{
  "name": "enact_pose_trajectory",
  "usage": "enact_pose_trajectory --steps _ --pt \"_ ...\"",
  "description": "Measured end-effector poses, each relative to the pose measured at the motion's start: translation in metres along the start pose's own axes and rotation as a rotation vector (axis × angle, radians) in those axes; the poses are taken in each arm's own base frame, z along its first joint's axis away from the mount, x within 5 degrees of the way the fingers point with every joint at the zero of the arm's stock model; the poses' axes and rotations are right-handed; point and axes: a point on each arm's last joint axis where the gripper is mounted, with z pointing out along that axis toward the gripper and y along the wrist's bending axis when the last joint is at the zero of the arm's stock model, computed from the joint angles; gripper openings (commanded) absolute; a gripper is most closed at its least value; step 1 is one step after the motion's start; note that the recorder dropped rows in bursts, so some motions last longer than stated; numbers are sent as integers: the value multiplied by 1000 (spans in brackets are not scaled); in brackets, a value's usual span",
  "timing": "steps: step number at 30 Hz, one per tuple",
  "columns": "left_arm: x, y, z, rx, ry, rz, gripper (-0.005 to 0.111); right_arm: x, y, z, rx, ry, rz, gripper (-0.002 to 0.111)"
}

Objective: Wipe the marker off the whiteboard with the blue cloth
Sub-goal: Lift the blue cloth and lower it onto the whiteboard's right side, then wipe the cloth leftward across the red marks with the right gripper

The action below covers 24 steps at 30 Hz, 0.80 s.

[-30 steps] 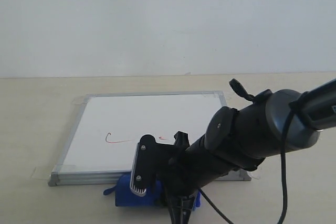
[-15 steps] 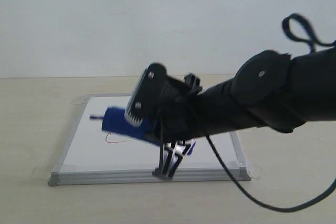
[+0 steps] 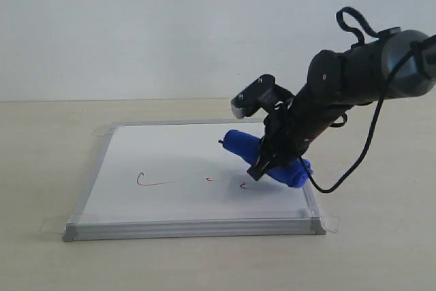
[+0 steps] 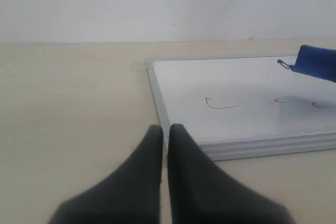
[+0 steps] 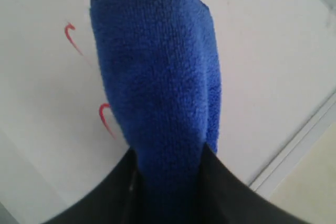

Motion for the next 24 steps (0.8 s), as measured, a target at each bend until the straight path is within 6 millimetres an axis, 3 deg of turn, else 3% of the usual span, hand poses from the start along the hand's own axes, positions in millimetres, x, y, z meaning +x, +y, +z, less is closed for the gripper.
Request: enact_pose_trajectory --steps 5,12,20,24 --pt "0 0 0 0 0 0 4 8 4 17 -13 56 -5 0" --pt "0 0 0 0 0 0 4 0 32 35 -45 71 -88 0" --pt "0 0 0 0 0 0 4 -16 73 36 -144 55 -150 0" --pt "0 0 0 0 0 0 4 -18 77 35 -167 46 -177 0"
